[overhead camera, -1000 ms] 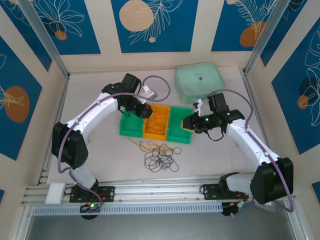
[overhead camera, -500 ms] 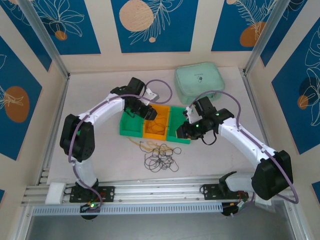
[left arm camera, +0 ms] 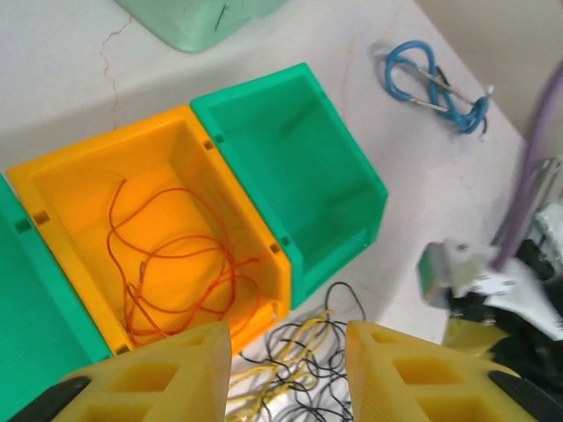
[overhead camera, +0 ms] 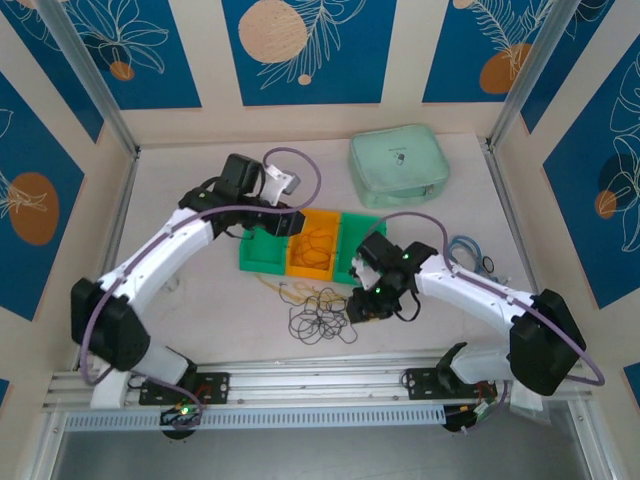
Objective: Untangle the cables
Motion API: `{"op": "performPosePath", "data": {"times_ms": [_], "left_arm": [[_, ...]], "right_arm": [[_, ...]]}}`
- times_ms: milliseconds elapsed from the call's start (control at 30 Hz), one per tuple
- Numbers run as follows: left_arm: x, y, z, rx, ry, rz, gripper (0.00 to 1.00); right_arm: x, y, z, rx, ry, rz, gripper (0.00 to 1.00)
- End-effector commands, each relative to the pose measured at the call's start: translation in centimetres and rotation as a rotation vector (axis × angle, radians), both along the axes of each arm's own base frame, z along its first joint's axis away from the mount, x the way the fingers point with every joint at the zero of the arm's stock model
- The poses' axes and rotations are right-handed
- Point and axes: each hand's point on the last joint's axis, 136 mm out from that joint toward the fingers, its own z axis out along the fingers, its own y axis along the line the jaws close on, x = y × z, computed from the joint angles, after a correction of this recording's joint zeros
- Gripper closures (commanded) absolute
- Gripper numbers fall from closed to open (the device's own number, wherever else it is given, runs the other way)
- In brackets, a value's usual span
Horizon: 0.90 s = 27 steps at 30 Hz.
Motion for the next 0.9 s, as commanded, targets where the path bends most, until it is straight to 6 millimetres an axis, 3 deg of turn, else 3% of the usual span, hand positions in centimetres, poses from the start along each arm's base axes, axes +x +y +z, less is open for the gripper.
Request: {"op": "performPosePath", "data": {"times_ms": [0, 267, 600, 700, 867], "left_arm": [[-1.8, 0.9, -1.3, -0.011, 0.082, 0.026, 0.61], [-3.8, 2.0, -1.9, -0.021, 0.102, 0.055, 0.61], [-4.6, 3.1, -1.7, -0.004, 0.085, 0.070, 0.61], [-4.7, 3.3, -1.8, -0.001, 0.089, 0.074, 0.61], [-4.8, 3.6, -1.8, 0.002, 0.089, 0.078, 0.61]], "right_arm": [[-0.7, 0.5, -1.1, -0.010, 0.009, 0.000, 0.63], [1.2, 1.2, -2.7, -0.067, -0.074, 0.009, 0.64], [2.8, 1.8, -4.5, -0.136, -0.115, 0.047, 0.65], [2.8, 2.3, -4.7, -0.128, -0.105, 0.059, 0.74], [2.7, 2.5, -3.3, -0.111, -0.111, 0.076, 0.98]]}}
